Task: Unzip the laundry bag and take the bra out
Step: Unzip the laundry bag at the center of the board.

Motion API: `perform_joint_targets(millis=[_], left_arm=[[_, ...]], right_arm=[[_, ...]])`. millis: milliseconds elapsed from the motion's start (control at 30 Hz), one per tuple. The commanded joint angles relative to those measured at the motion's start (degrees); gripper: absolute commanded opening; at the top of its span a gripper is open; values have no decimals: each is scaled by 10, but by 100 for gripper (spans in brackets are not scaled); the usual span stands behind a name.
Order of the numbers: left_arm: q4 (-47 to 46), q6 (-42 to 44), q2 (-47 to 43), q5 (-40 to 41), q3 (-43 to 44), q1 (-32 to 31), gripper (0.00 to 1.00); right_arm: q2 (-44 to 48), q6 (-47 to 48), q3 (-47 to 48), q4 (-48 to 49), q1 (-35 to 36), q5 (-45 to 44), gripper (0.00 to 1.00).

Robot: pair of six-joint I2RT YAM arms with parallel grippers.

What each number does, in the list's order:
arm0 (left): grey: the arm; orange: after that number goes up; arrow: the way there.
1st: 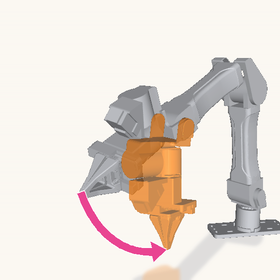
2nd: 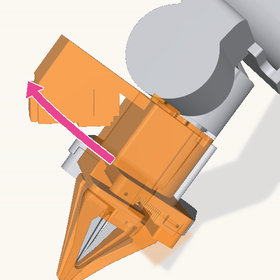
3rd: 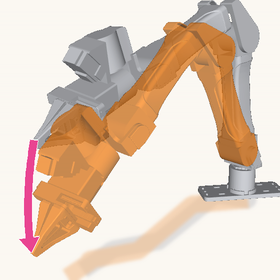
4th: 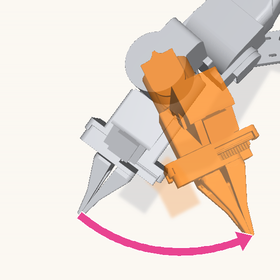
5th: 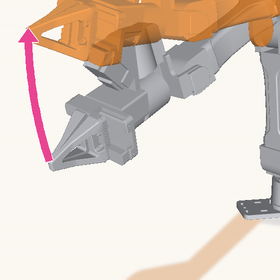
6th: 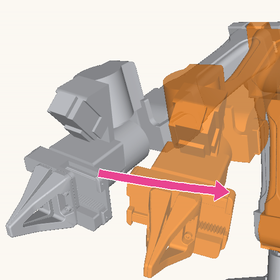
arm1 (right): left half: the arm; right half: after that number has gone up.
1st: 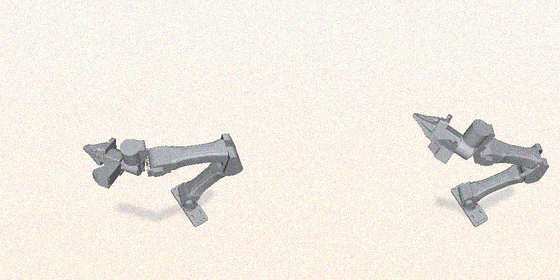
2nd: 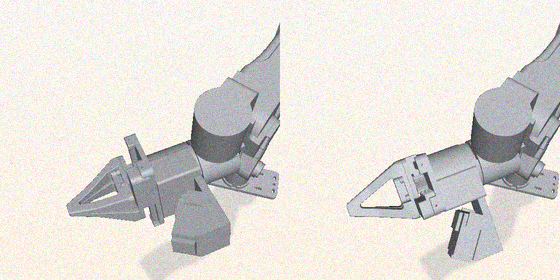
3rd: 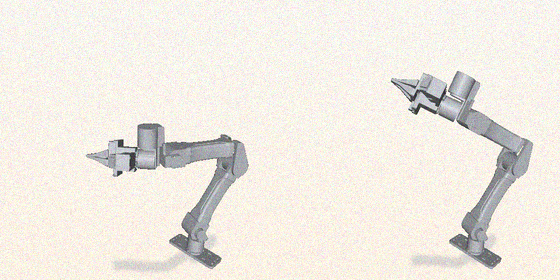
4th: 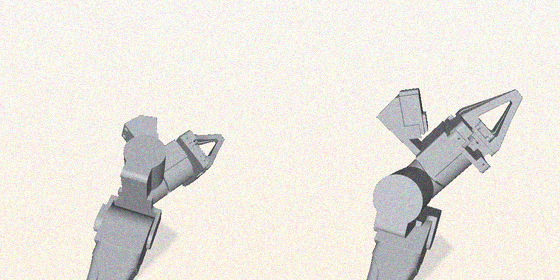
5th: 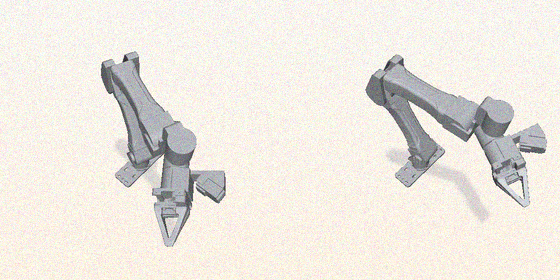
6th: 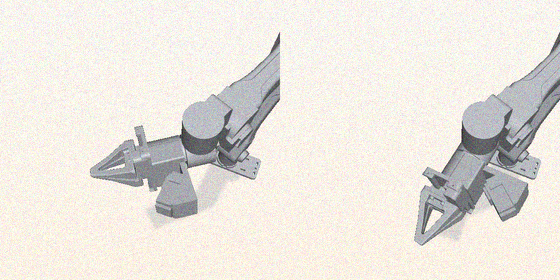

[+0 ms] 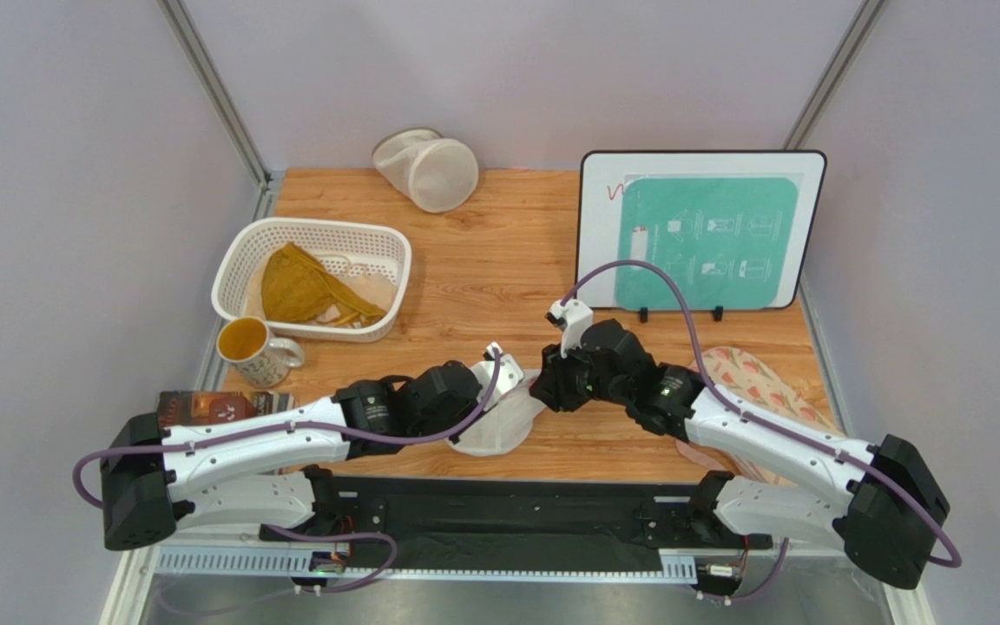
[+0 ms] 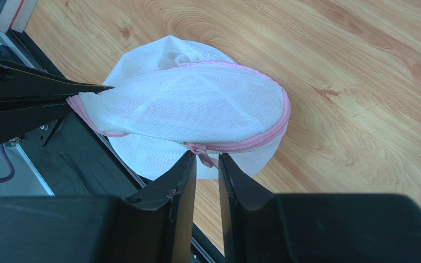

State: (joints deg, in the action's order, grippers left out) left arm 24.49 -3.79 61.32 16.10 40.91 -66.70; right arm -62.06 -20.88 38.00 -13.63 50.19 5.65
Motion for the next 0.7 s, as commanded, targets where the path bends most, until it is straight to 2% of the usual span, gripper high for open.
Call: perform_joint_targets(millis=[0, 200, 333, 667], left_arm=[[13, -12, -7, -16, 10, -4, 0], [18, -20, -8, -5, 8, -5, 0], [29, -31, -9, 18, 8, -5, 0], [42, -46, -40, 53, 0, -5, 0]], right_arm=[[-10, 11, 30, 37, 3, 7, 24], [-13, 12, 31, 32, 3, -1, 11], [4, 9, 30, 6, 2, -42, 0], [24, 6, 16, -25, -27, -47, 0]])
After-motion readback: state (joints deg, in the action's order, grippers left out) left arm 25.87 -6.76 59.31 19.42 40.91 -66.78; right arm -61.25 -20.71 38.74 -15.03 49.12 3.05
